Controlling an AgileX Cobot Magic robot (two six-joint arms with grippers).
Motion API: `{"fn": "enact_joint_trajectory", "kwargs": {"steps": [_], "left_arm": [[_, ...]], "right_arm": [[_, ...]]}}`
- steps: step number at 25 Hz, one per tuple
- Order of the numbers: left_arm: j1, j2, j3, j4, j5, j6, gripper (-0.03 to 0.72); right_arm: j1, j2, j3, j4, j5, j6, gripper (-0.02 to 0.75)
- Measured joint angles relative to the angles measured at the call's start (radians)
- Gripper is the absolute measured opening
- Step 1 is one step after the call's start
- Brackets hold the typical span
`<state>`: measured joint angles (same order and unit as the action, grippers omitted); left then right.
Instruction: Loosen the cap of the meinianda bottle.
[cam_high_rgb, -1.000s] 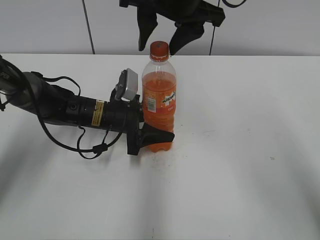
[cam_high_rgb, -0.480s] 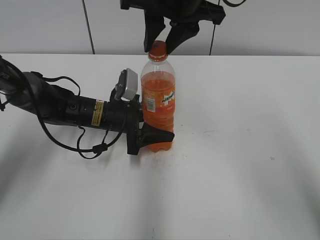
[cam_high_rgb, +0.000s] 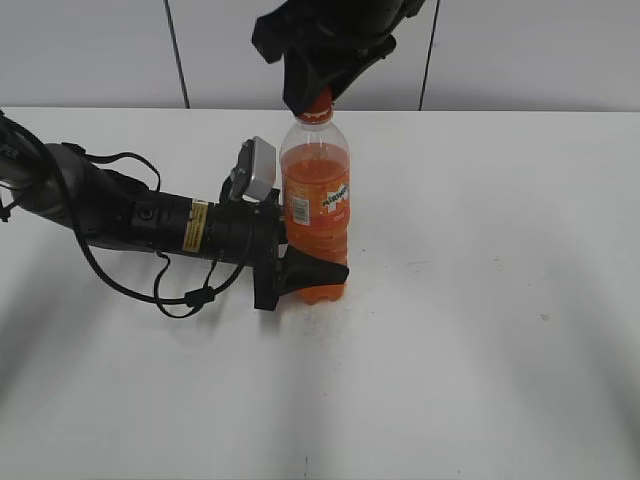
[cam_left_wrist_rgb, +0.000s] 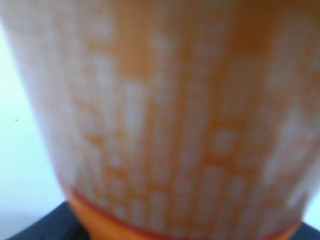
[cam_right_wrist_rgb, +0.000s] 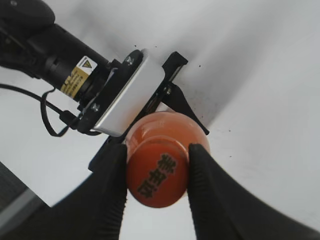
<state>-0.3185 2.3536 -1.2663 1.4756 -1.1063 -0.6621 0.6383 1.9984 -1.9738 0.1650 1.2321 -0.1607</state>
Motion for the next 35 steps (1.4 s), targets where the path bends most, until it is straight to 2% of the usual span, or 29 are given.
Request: {"fn": "enact_joint_trajectory", "kwargs": {"steps": [12, 23, 29, 35], "left_arm": [[0.0, 0.0, 0.0, 0.004, 0.0, 0.002, 0.4], [0.0, 0.0, 0.0, 0.005, -0.001, 0.004, 0.4], [0.0, 0.0, 0.0, 0.006, -0.001, 0.005, 0.4], [0.0, 0.0, 0.0, 0.007, -0.001, 0.006, 0.4]], "right_arm": [[-0.001, 0.001, 0.0, 0.004, 0.004, -0.798, 0.273], [-0.001, 0.001, 0.0, 0.012, 0.012, -1.357, 0.273], [-0.001, 0.001, 0.0, 0.022, 0.013, -1.585, 0.273], [-0.001, 0.0, 0.0, 0.026, 0.013, -1.624, 0.274]]}}
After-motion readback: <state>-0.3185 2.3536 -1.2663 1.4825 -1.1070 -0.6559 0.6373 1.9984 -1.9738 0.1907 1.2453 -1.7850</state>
